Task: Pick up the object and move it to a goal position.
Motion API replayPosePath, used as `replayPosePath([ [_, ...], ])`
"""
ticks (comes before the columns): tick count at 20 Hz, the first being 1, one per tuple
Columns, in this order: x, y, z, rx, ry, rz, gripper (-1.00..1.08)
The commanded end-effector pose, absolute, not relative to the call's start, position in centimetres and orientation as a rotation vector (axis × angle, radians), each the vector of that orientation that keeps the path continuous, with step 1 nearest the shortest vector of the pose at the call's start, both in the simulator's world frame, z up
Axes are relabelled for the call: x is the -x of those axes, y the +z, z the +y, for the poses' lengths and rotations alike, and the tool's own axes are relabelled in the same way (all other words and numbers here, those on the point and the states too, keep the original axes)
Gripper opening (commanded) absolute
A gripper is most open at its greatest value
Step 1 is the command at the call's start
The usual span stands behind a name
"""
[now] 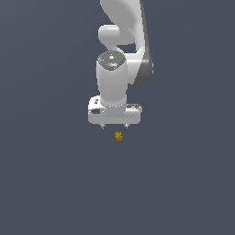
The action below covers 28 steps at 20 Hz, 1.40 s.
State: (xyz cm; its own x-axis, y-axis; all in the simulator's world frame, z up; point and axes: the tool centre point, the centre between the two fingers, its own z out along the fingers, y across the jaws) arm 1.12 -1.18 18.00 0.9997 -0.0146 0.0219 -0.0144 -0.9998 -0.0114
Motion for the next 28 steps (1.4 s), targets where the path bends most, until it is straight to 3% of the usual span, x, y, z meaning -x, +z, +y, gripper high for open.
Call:
replayPosePath([
  [1,-1.1,18.0,-1.2,3.13,-0.034,0.023,1.0],
  [15,-2.3,19.4,-3.6,3.152,-0.091,0.014,1.0],
  [28,0.7,11.2,-0.9,3.144,-0.031,-0.159,1.0],
])
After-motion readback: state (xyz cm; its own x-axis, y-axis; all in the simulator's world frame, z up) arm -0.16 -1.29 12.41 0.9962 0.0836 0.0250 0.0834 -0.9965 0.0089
